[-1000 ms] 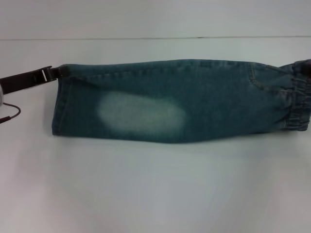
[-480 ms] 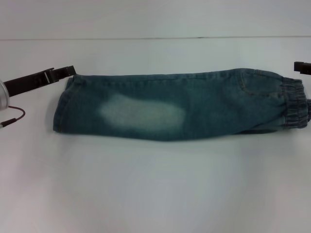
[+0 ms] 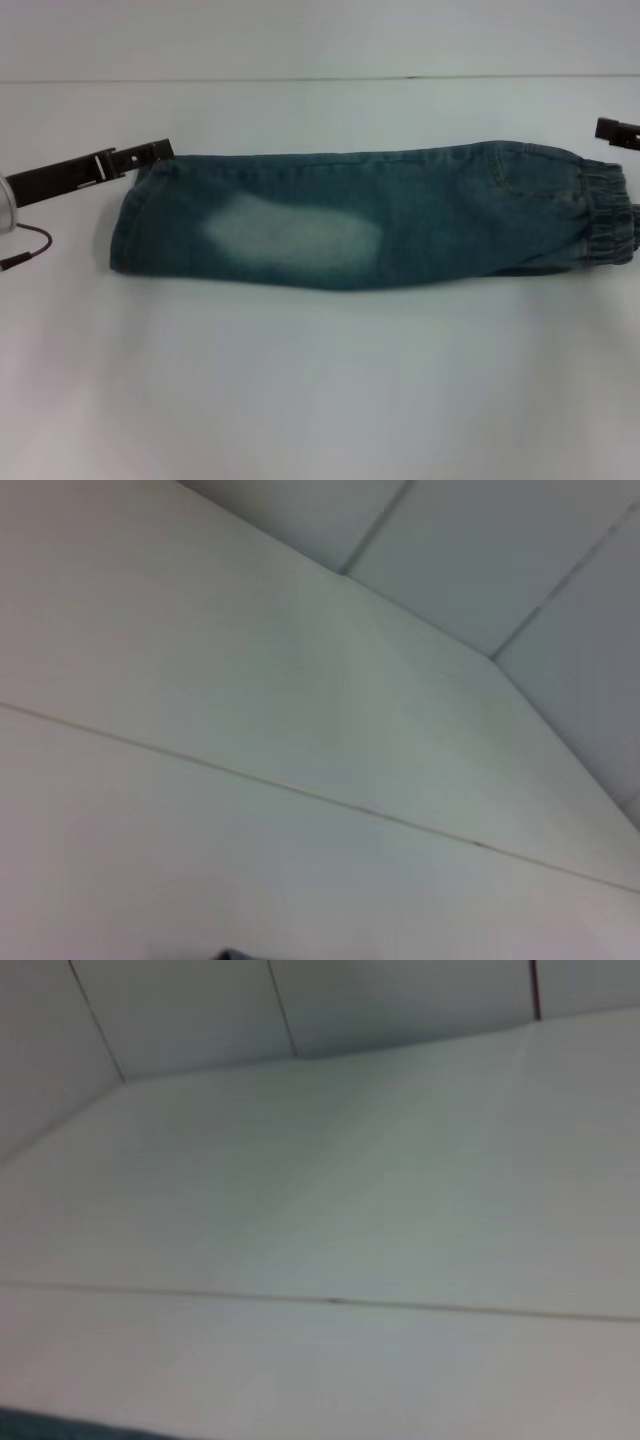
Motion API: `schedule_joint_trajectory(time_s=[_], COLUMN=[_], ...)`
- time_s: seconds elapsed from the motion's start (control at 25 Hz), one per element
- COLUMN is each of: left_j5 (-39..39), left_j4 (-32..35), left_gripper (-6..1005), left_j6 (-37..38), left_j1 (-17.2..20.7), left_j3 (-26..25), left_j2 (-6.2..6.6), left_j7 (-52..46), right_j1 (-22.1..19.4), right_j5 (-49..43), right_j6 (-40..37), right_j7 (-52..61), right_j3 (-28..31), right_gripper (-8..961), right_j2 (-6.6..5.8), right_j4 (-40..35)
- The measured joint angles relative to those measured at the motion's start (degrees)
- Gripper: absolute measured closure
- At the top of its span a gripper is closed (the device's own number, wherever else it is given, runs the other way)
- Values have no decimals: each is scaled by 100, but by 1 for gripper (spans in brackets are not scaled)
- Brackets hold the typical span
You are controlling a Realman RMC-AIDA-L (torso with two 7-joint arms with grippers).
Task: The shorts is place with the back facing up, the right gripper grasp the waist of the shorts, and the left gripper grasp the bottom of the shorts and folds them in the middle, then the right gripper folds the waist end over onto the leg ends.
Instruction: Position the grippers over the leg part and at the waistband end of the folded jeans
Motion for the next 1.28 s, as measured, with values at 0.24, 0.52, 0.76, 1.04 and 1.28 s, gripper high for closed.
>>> schedule_joint_trajectory(time_s=[0.24,0.52,0.76,1.04,1.28], left_j5=[-407,-540,-649,-725,-730], left_j4=[18,31,33,39,27], left_gripper=[66,50,51,51,50], left_j6=[856,1741,2092,2133,2150], left_j1=[243,322,237,160,146], left_j3=[1,100,328,796,822], left_j2=[14,-65,-126,-153,-153], left_j7=[535,899,1060,1067,1087], right_j1=[-617,-1116,-1262,-1478,-1574], right_j5=[1093,1508,1471,1466,1465], right_j6=[-723,-982,-1017,-1297,-1442], right_j7=[-504,-1056,-1166,-1166,-1178], right_j3=[8,147,181,280,421], right_gripper=[48,50,52,56,58], right_j2=[169,136,-43,-113,-153], right_j4=[47,778,1261,1350,1327])
